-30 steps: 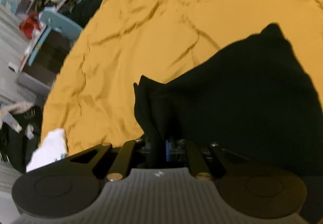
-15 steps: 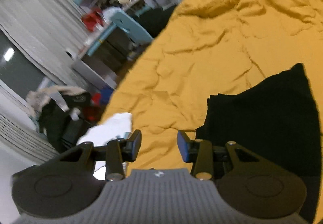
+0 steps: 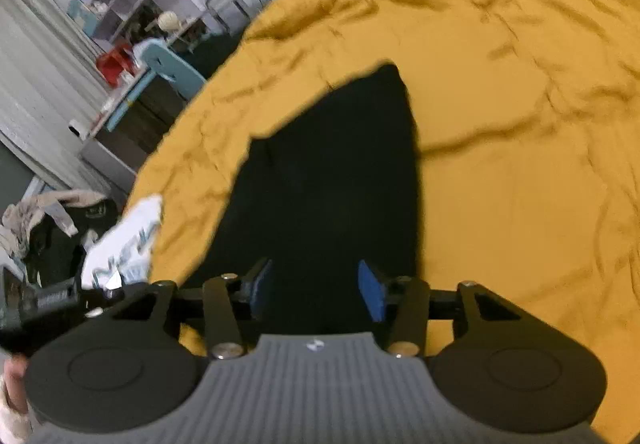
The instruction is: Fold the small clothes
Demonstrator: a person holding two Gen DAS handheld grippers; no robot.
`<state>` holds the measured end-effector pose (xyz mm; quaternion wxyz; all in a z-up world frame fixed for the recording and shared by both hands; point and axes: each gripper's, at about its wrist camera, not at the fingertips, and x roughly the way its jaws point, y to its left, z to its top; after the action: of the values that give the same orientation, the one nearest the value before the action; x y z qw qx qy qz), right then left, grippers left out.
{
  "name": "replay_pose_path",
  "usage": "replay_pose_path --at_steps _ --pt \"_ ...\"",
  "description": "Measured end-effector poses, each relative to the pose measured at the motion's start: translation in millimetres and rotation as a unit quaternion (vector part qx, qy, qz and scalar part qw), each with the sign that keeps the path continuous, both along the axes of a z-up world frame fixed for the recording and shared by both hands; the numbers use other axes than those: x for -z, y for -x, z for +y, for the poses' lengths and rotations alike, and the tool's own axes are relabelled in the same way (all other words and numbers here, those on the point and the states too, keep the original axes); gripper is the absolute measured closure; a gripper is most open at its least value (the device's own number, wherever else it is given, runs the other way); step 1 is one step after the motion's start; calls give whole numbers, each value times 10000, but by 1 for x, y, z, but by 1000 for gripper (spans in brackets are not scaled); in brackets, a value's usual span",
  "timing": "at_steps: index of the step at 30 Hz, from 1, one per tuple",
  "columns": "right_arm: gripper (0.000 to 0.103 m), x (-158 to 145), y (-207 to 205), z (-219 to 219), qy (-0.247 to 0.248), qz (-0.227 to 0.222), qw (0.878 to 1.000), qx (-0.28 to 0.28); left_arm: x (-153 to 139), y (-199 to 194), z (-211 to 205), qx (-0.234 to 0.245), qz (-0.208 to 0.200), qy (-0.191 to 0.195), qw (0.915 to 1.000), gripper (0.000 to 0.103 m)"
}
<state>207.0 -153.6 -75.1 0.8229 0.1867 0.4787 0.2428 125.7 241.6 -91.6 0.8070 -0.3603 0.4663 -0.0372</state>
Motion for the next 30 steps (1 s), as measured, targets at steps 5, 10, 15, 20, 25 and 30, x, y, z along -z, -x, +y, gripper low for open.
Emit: replay_pose_path --at_steps 5,10,15,20,25,30 --pt "40 19 25 12 793 -321 9954 -429 19 -3 -8 -101 -16 279 9996 39" --pt "34 34 37 23 1324 -536 9866 -788 18 -11 -14 -79 -291 -125 9995 90" --pt "34 41 33 31 1456 -568 9847 -778 -34 -10 -26 236 -1140 -295 9928 94" --pt "55 41 23 40 1873 -888 9768 -531 -73 -8 -35 418 -1490 -615 9860 95" --pt "103 36 23 14 1383 -720 9868 -427 -44 -10 -23 396 -708 -949 9922 95" --pt "103 56 29 11 1442 -422 9872 -530 20 -14 -20 308 189 -1196 9922 95"
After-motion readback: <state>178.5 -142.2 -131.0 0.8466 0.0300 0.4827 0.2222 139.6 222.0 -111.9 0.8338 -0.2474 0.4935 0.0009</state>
